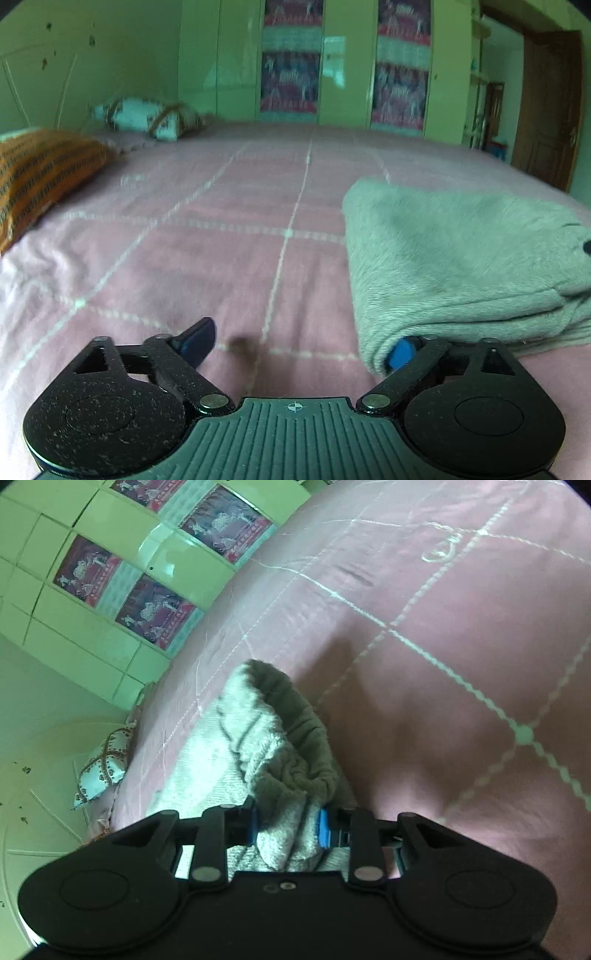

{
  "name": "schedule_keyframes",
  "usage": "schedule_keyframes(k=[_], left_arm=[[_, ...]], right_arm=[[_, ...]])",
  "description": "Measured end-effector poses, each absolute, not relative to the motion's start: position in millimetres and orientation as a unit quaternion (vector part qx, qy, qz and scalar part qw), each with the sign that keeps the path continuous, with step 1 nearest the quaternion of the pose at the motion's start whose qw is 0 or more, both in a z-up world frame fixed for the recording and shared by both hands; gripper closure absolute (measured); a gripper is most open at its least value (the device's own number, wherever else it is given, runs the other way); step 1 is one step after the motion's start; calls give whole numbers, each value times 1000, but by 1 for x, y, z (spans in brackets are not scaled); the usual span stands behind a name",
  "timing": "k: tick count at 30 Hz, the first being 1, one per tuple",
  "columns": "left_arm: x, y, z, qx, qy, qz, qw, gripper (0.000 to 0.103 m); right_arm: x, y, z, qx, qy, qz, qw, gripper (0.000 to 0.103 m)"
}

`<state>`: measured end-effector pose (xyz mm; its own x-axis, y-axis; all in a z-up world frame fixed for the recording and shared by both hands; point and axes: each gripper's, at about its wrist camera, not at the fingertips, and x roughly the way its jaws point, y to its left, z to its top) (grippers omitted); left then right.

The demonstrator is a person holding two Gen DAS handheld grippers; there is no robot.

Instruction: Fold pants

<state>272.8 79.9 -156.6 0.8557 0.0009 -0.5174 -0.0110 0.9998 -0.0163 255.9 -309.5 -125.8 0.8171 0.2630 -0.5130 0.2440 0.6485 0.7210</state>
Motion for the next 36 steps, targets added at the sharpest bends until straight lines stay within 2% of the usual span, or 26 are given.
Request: schedule_keyframes(k=[2,5,7,11,12,13,14,15,16,17,19,23,26,28,30,31,32,34,36], left_arm=[[275,76,-160,7,282,8,959,12],[280,76,-164,9,301,7,954,9],[279,77,-164,4,301,4,953,9],[274,90,-160,-36,308,-25,950,8],[271,95,-157,-53,311,-36,948,5],[267,101,-156,-69,315,-44,946,1],[264,108,-154,-90,320,-52,942,1],[261,115,-153,-111,323,-58,938,1],[257,122,-149,-131,321,-61,936,1],[252,125,-146,-143,306,-60,939,1],[246,121,-136,-128,274,-41,952,1],[264,92,-131,-76,278,-46,957,1],[283,78,-151,-35,338,-22,940,0],[281,90,-153,-88,344,-26,934,0],[266,106,-144,-119,316,-17,941,0],[258,114,-141,-132,305,-8,943,0],[251,124,-139,-148,300,0,942,0],[238,142,-140,-189,292,16,937,0],[228,152,-140,-214,283,25,935,0]], right_arm=[[254,-308,-118,425,282,20,860,82],[269,-308,-146,411,333,-14,849,82],[265,-314,-152,426,323,-7,845,83],[261,-315,-143,413,329,3,849,76],[258,-321,-140,420,327,3,846,74],[255,-323,-136,419,323,0,848,67],[247,-326,-130,410,315,-10,856,58],[240,-328,-124,398,306,-20,865,55],[230,-331,-117,388,292,-23,874,58],[223,-332,-109,380,277,-17,883,65],[222,-324,-96,345,257,14,902,68],[232,-293,-78,282,248,66,925,74],[253,-268,-90,200,294,47,934,77],[269,-266,-112,161,350,26,922,78],[264,-268,-100,162,337,38,927,77],[253,-275,-86,188,309,52,931,67],[242,-282,-78,207,280,57,935,49],[221,-298,-71,225,247,45,941,22],[211,-310,-77,234,252,33,939,30]])
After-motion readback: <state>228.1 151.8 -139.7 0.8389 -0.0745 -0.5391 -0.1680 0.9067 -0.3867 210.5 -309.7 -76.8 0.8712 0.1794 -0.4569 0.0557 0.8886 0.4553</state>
